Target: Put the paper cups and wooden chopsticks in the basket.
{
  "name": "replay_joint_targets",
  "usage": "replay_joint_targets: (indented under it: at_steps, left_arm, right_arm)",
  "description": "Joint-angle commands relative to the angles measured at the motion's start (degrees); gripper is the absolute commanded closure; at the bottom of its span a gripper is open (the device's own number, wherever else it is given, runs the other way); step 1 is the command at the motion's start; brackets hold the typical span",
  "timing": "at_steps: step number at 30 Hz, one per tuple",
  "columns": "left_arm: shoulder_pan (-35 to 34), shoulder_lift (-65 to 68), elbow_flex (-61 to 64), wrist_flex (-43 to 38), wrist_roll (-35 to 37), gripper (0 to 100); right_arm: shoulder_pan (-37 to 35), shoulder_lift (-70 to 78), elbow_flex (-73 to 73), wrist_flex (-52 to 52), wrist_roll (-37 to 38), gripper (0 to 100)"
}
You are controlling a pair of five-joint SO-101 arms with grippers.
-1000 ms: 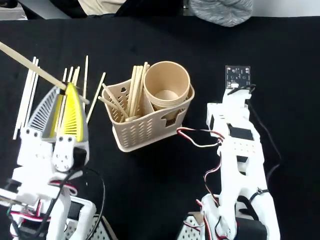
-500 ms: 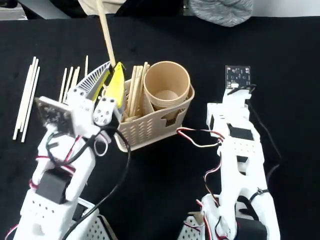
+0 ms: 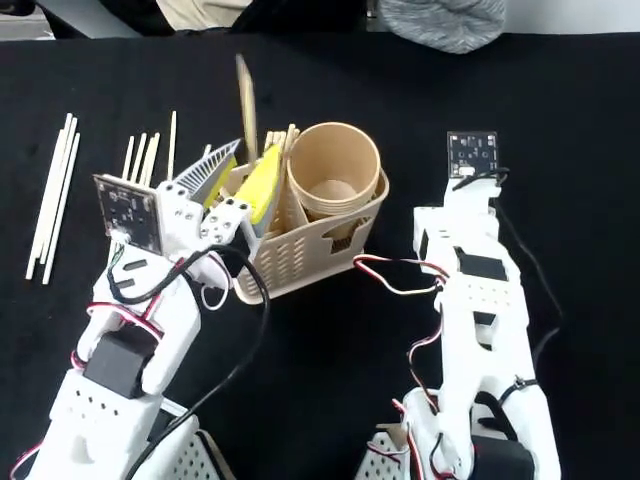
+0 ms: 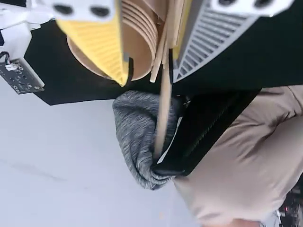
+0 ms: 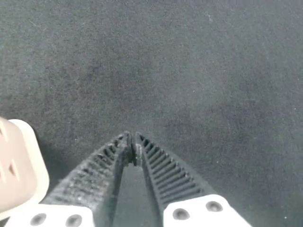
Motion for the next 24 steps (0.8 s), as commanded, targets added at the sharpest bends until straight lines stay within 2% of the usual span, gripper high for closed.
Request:
replay_joint_targets:
  at_steps: [1, 5, 7, 13, 17, 24]
  left_arm:
    - [-1.9, -0.4, -2.4, 2.1, 1.7, 82]
    - [-4.6, -0.4, -5.4, 5.3, 1.9, 82]
    - [-8.1, -0.4, -9.1, 8.5, 1.9, 82]
    - [-29.0, 0.9, -20.0, 21.6, 1.4, 82]
    - [-40.0, 7.8, -18.9, 22.3, -7.4, 82]
    - [-49.6, 36.0, -21.6, 19.1, -24.2, 82]
  right_arm:
    - [-0.8, -0.2, -0.7, -1.2, 0.4, 98.6]
    - [-0.8, -0.2, -0.7, -1.2, 0.4, 98.6]
    - [-0.8, -0.2, -0.7, -1.2, 0.4, 98.6]
    - [-0.8, -0.1, -0.7, -1.2, 0.4, 98.6]
    - [-0.8, 0.0, -0.7, -1.2, 0.4, 98.6]
    - [-0.9, 0.0, -0.7, -1.2, 0.4, 98.6]
